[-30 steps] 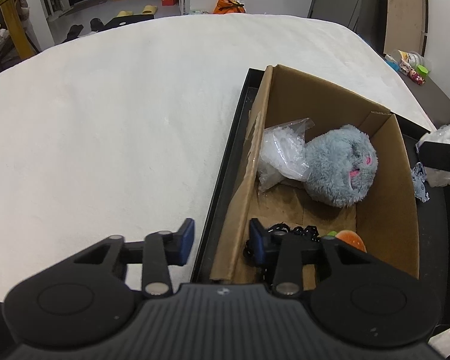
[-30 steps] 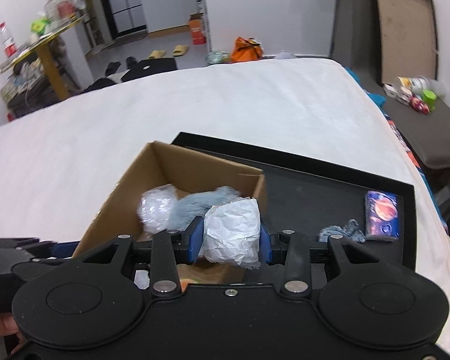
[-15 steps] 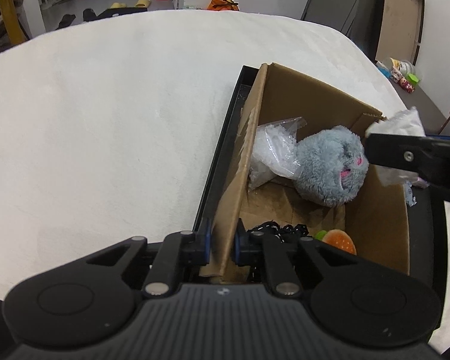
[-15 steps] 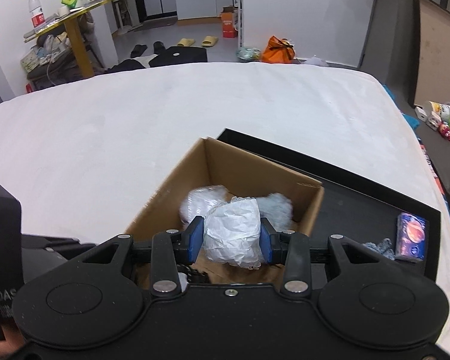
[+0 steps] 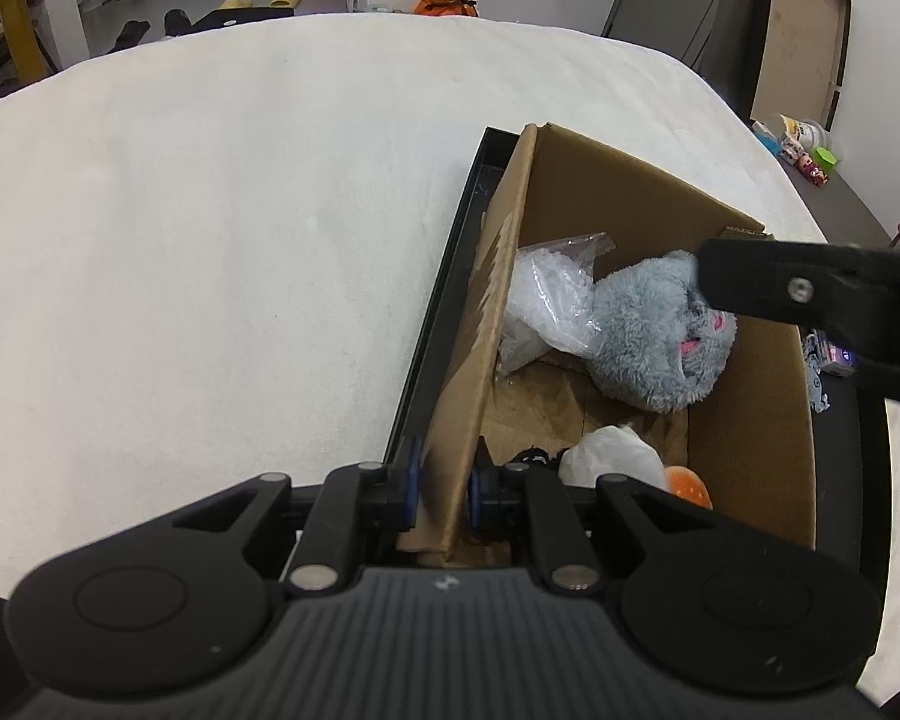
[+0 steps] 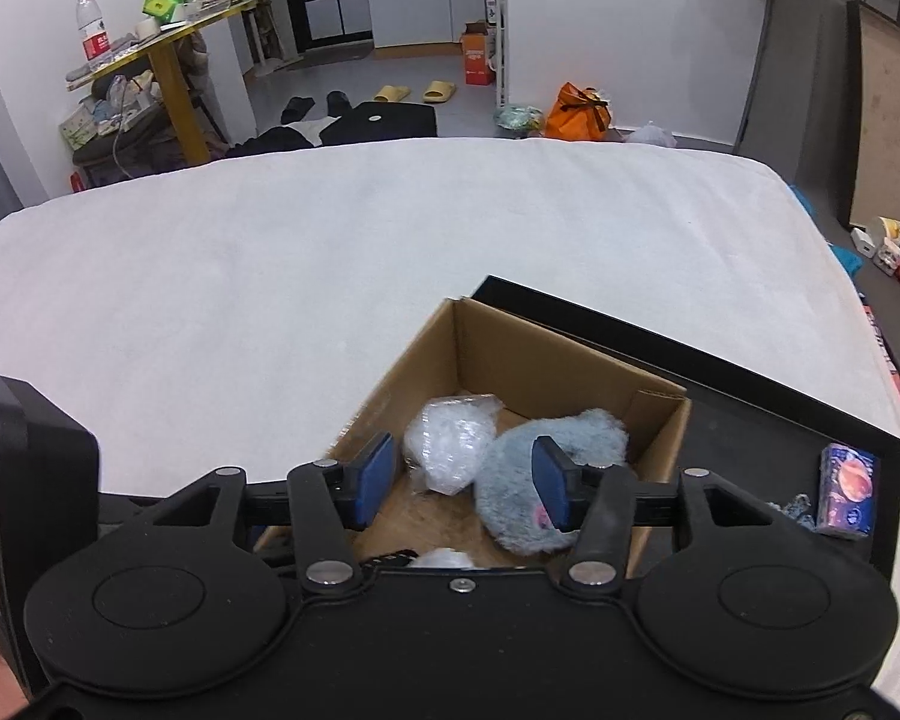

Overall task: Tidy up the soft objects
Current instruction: 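Carry the white tissue ball into the box and release it, then reach the right gripper to the blue denim bunny patch and grasp it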

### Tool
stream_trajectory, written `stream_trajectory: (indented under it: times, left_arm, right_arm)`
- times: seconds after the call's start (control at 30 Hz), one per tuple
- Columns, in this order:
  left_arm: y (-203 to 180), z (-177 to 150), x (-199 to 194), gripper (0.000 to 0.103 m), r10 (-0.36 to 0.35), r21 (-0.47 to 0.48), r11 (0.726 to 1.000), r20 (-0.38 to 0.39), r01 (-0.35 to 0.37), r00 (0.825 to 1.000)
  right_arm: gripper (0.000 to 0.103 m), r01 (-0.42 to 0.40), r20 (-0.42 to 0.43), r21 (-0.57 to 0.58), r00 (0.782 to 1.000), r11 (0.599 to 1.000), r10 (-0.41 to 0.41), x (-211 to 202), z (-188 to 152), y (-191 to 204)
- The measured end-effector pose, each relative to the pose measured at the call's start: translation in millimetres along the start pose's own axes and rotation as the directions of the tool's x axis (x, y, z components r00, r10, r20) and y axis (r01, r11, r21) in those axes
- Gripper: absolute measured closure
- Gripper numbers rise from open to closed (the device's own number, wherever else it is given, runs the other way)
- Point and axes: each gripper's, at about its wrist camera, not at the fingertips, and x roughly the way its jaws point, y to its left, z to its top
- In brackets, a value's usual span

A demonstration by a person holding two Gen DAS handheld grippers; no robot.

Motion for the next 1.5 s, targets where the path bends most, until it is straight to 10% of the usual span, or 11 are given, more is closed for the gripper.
stream_trajectory:
  times: [1.5]
  left_arm:
    - [-46, 12, 0, 0.039, 0.131, 0.144, 0.98, 0.031, -0.134, 0.991]
  right_arm:
    - [0.035, 0.154, 0.021, 0.251, 0.986, 0.956, -0.165, 9, -80, -148]
